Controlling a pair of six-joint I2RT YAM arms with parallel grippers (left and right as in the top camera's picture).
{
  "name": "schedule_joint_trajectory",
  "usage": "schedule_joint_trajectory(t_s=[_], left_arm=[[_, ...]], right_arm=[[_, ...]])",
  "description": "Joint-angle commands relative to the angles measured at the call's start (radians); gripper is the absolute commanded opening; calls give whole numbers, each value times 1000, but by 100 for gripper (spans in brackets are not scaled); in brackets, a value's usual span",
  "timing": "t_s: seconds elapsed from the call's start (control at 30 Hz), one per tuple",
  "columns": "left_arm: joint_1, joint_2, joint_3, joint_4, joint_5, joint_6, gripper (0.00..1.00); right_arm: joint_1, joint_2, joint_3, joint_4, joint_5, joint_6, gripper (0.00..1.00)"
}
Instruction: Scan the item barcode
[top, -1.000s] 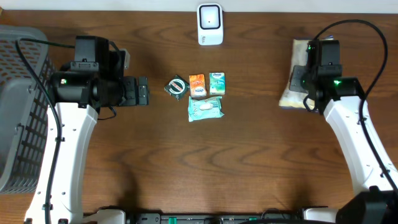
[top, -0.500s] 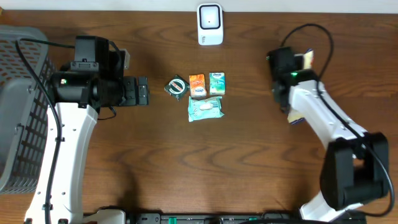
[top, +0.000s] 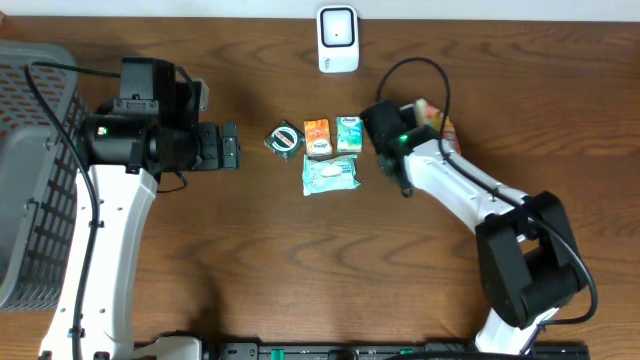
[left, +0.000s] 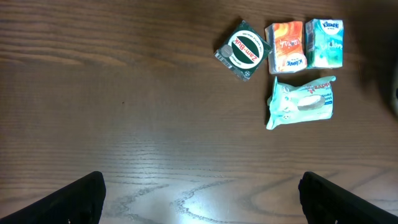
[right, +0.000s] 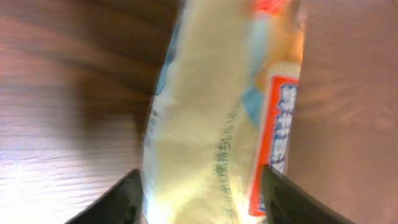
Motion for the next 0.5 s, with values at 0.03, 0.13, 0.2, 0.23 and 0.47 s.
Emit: schedule_joint_trajectory(t_s=[0.03,0.13,0.2,0.23,0.47], left_arm=[[-3,3,-5,-6,-10,2,98],[-3,3,-5,-6,-10,2,98],[-3,3,-5,-6,-10,2,98],[-3,3,-5,-6,-10,2,98],[-3,3,-5,-6,-10,2,98]], right_arm=[[59,-3,100,-14,-98,33,71],[70,-3,193,-56,-100,62,93],[57,-3,256,-89,-100,67,98],[43,-3,284,-101,-100,67,98],[-134,2,324,-121,-168,23,99]])
